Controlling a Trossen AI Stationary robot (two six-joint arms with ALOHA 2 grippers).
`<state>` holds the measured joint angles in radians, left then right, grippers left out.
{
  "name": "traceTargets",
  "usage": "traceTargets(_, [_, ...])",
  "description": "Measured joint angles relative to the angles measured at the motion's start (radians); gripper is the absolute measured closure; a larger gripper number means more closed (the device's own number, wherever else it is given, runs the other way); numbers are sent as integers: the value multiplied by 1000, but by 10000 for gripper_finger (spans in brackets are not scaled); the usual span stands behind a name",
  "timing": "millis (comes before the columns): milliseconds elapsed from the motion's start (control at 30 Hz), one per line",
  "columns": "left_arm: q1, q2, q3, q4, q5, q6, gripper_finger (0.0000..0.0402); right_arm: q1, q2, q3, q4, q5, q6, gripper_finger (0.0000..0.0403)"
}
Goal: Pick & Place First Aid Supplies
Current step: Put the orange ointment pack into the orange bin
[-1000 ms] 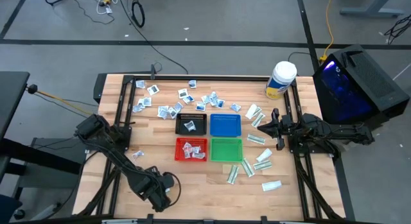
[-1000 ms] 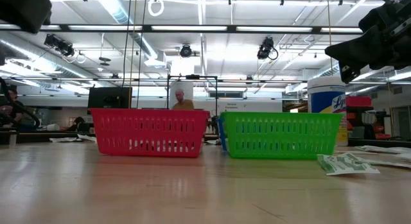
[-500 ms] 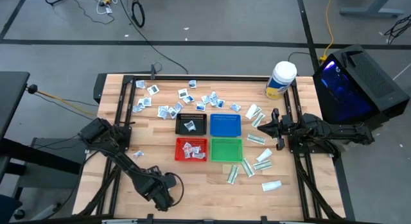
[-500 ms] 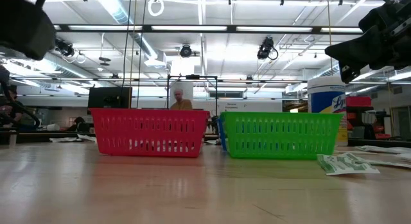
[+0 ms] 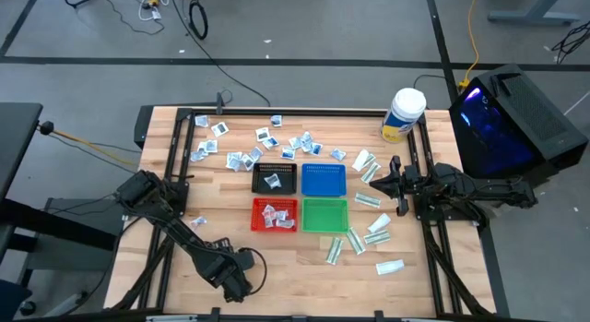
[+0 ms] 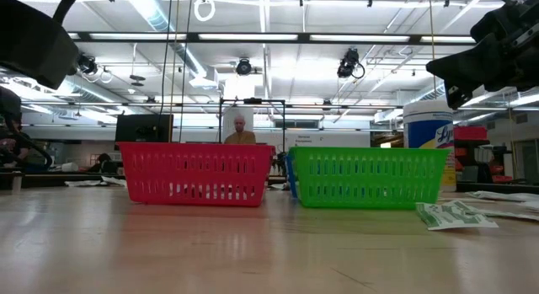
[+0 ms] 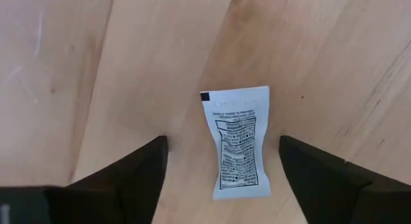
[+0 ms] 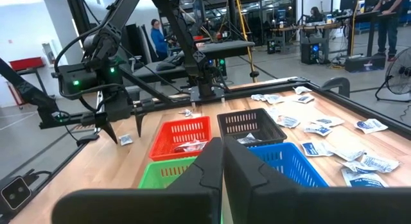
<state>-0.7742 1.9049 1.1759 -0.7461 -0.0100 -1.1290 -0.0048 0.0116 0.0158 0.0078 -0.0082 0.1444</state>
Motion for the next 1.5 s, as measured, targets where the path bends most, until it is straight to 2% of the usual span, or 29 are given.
traceTargets(533, [-1, 4, -2, 8, -1, -1, 234, 0, 0, 0, 0, 0, 0, 385])
traceTargets(800, [-1, 4, -2, 12, -2, -4, 282, 0, 0, 0, 0, 0, 0, 385])
traceTargets(933, [-2, 4, -2, 13, -12, -4, 291, 0, 0, 0, 0, 0, 0, 385])
traceTargets(1267, [-2, -13, -4, 11, -22, 0, 283, 0, 0, 0, 0, 0, 0, 385])
traceTargets(1500, [-2, -68, -6, 0, -90, 0, 283, 0, 0, 0, 0, 0, 0, 385])
